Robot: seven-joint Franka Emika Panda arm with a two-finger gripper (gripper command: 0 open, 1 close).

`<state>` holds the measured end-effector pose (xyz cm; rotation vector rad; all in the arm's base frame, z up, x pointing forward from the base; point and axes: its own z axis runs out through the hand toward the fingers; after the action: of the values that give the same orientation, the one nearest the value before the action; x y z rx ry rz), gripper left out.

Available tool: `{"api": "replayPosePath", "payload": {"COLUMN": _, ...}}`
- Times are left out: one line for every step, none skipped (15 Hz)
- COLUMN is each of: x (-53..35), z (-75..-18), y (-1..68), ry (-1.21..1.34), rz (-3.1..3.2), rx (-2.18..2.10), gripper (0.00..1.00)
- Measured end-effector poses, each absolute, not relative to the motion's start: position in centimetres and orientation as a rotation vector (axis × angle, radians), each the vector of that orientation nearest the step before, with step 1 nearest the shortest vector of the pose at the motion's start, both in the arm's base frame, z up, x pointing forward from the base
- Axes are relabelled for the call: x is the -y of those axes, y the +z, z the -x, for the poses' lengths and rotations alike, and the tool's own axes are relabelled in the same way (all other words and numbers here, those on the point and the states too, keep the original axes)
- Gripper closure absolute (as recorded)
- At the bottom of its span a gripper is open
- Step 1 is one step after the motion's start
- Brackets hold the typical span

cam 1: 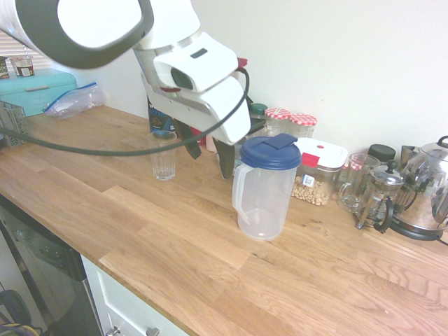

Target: Pour me some water

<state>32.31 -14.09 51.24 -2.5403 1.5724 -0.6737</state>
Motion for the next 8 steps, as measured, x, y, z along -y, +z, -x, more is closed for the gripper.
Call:
{"api": "replayPosePath", "payload": {"x": 14.2, "z": -32.7, "y": 50.1, "ry": -0.688, "rz": 2.536, "rx": -1.566, "gripper": 0.00}}
{"api": "replayPosePath", "payload": {"x": 14.4, "z": -33.2, "y": 48.9, "ry": -0.694, "rz": 2.540, "rx": -1.551, "gripper": 0.00}}
{"api": "replayPosePath", "payload": {"x": 14.6, "z": -34.0, "y": 48.0, "ry": -0.693, "rz": 2.555, "rx": -1.533, "gripper": 0.00}}
{"api": "replayPosePath", "payload": {"x": 15.0, "z": -34.9, "y": 47.0, "ry": -0.693, "rz": 2.569, "rx": -1.520, "gripper": 1.00}}
{"api": "replayPosePath", "payload": {"x": 15.3, "z": -35.8, "y": 46.3, "ry": -0.691, "rz": 2.580, "rx": -1.512, "gripper": 1.00}}
{"api": "replayPosePath", "payload": {"x": 15.7, "z": -36.7, "y": 45.9, "ry": -0.691, "rz": 2.587, "rx": -1.508, "gripper": 1.00}}
{"api": "replayPosePath", "payload": {"x": 16.0, "z": -37.6, "y": 45.9, "ry": -0.696, "rz": 2.592, "rx": -1.502, "gripper": 1.00}}
{"api": "replayPosePath", "payload": {"x": 16.2, "z": -38.5, "y": 46.1, "ry": -0.697, "rz": 2.597, "rx": -1.498, "gripper": 1.00}}
